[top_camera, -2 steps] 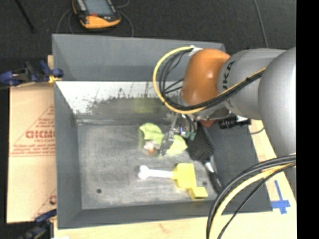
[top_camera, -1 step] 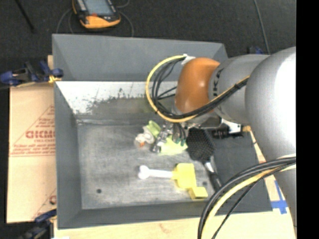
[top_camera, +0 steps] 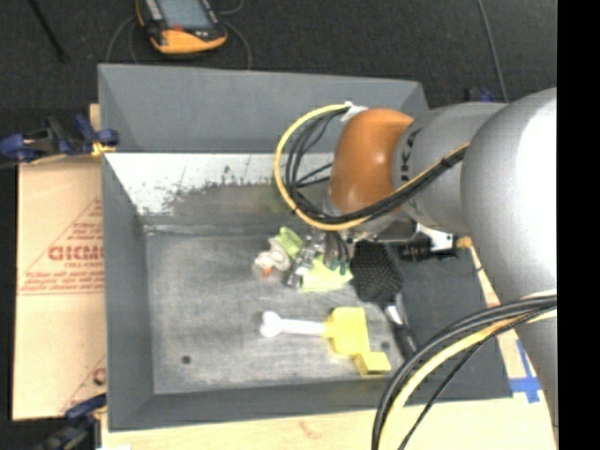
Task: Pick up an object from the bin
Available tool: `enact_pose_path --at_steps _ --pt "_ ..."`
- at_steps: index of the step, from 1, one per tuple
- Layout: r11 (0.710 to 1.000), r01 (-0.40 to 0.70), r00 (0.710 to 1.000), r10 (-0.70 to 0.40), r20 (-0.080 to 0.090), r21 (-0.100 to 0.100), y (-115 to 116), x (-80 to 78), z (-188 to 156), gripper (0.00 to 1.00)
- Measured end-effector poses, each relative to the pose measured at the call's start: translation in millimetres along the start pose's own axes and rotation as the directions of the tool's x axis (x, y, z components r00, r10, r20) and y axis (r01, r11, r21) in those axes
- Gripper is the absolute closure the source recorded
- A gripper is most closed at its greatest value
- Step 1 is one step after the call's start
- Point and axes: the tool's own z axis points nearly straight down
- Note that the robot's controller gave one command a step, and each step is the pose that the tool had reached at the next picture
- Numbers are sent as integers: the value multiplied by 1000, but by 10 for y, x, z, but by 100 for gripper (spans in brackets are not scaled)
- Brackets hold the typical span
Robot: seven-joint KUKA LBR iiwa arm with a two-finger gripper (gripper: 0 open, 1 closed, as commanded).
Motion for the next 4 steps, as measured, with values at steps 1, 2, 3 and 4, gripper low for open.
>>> enact_pose_path --at_steps 1,2,3,4 --pt "1000 0 1000 0 -2 0 -3 8 -27 100" --pt "1000 0 1000 0 -12 3 -7 39 -206 100" --pt "1000 0 1000 0 -7 -1 2 19 -406 100" --pt "1000 0 1000 0 -8 0 -1 17 -544 100"
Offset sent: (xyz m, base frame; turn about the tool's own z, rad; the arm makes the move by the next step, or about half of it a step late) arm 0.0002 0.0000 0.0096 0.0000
